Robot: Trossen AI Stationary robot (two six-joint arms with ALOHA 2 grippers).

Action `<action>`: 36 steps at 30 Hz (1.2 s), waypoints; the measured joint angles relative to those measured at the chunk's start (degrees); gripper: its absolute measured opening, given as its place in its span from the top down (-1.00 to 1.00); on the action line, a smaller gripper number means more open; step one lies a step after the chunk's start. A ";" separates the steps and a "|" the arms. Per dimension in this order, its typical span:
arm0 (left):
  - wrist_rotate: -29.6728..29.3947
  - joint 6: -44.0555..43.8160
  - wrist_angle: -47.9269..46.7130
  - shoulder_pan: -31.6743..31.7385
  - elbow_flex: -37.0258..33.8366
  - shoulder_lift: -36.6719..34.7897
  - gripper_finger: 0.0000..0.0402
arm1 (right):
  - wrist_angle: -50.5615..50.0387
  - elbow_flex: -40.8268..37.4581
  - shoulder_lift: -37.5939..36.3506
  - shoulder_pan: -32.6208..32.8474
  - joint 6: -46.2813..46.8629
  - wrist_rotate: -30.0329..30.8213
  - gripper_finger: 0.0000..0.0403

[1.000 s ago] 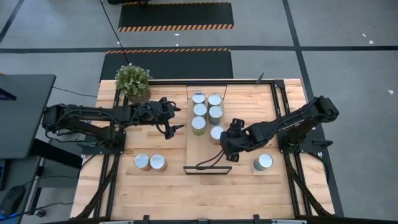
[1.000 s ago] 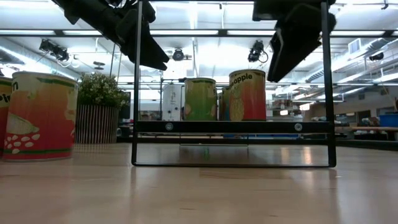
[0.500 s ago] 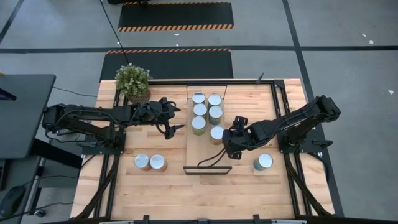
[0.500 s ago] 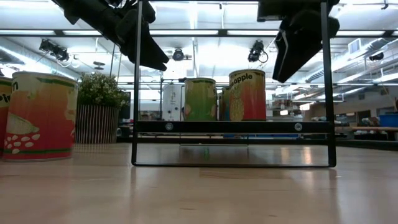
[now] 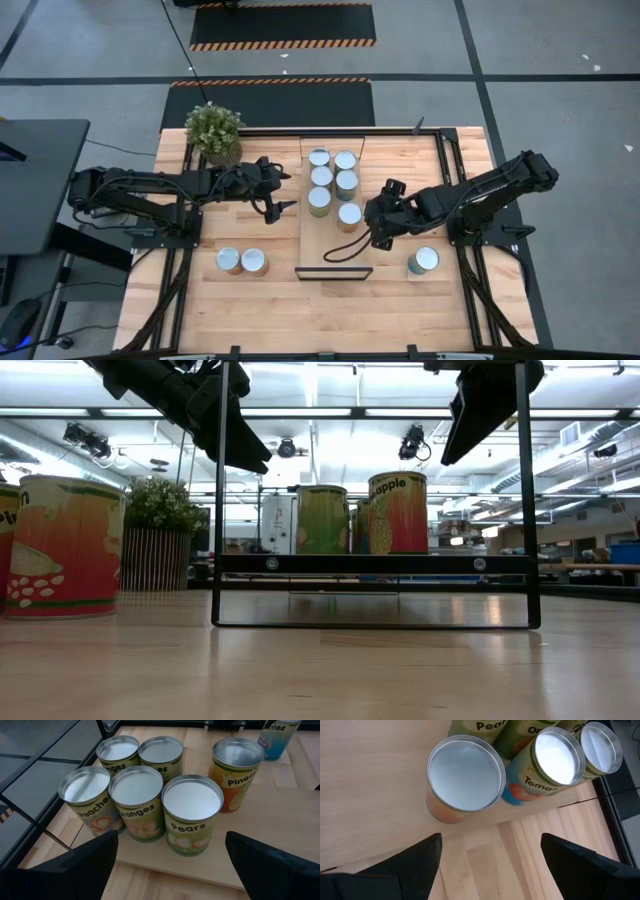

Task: Pick and place cans onto a shelf
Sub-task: Put the right canned pineapple on the shelf

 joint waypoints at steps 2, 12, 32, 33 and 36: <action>0.00 0.00 -0.01 0.00 0.00 0.00 -0.87 | -0.03 0.00 -0.03 0.00 0.02 0.00 -0.73; 0.00 0.00 -0.01 0.02 0.00 0.00 -0.87 | -0.92 0.00 -0.03 0.00 0.22 -0.04 -0.73; 0.00 -0.02 -0.68 0.00 0.00 0.02 -0.87 | -9.52 -5.64 -6.03 0.28 13.02 -14.51 -0.73; 0.00 -0.02 -0.66 0.02 0.00 0.02 -0.87 | -10.17 -5.66 -6.34 0.28 13.95 -15.54 -0.73; 0.00 -0.02 -0.66 0.01 0.00 0.02 -0.87 | -11.80 -5.68 -7.38 0.35 15.91 -17.13 -0.73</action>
